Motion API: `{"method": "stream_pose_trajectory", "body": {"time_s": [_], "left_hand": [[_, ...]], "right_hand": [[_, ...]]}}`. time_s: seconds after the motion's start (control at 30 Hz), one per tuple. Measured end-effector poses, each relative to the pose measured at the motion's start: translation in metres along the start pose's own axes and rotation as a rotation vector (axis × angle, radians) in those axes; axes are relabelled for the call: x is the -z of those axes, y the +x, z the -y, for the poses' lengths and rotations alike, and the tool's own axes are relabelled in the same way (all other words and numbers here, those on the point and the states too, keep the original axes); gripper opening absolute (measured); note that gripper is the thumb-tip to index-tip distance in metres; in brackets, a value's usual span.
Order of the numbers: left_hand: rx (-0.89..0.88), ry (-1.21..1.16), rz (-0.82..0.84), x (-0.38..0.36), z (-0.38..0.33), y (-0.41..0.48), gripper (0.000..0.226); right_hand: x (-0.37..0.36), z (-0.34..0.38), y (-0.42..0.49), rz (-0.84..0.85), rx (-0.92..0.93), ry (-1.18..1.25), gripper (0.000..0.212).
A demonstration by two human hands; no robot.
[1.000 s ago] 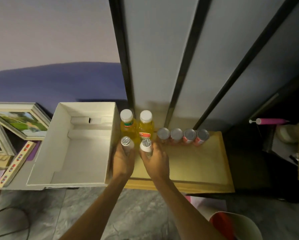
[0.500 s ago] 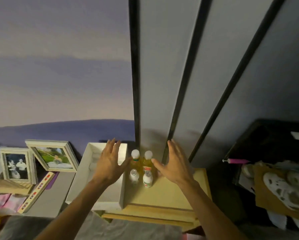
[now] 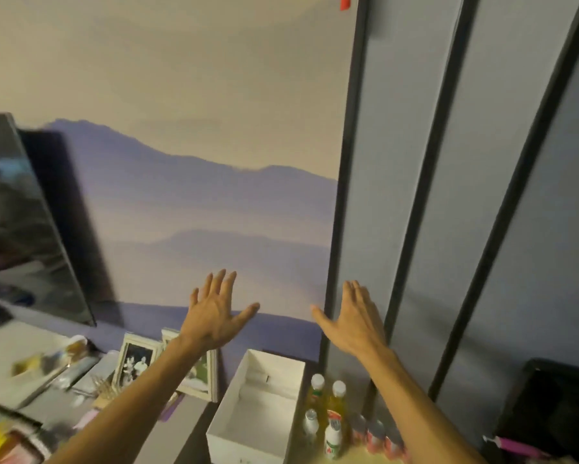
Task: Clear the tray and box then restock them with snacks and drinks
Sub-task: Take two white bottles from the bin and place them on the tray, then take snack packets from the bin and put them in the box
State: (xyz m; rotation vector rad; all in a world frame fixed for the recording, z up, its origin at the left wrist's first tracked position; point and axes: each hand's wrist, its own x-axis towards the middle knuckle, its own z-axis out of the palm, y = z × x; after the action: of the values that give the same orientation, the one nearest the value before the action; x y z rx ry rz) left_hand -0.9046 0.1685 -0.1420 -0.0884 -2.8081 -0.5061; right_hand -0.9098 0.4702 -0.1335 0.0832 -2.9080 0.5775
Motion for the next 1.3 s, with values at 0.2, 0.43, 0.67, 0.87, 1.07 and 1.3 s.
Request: {"method": "stream_pose_trajectory", "body": {"time_s": [0.2, 0.43, 0.67, 0.87, 1.07, 1.3], "left_hand": [[0.191, 0.071, -0.136, 0.053, 0.051, -0.054, 0.102], [0.483, 0.111, -0.219, 0.101, 0.138, -0.151, 0.104], [0.746, 0.185, -0.289, 0.174, 0.252, -0.268, 0.105], [0.901, 0.23, -0.252, 0.216, 0.341, -0.336, 0.097], [0.986, 0.234, -0.171, 0.221, 0.419, -0.365, 0.093], [1.054, 0.19, -0.075, 0.189, 0.507, -0.366, 0.1]], "right_hand": [[-0.014, 0.069, 0.004, 0.039, 0.227, 0.021, 0.104], [-0.067, 0.191, -0.011, 0.188, 0.504, 0.052, 0.107], [-0.133, 0.36, -0.055, 0.299, 0.759, 0.123, 0.105], [-0.187, 0.478, -0.091, 0.371, 0.851, 0.148, 0.108], [-0.246, 0.557, -0.102, 0.441, 0.916, 0.082, 0.103], [-0.332, 0.623, -0.089, 0.583, 0.948, 0.05, 0.105]]}}
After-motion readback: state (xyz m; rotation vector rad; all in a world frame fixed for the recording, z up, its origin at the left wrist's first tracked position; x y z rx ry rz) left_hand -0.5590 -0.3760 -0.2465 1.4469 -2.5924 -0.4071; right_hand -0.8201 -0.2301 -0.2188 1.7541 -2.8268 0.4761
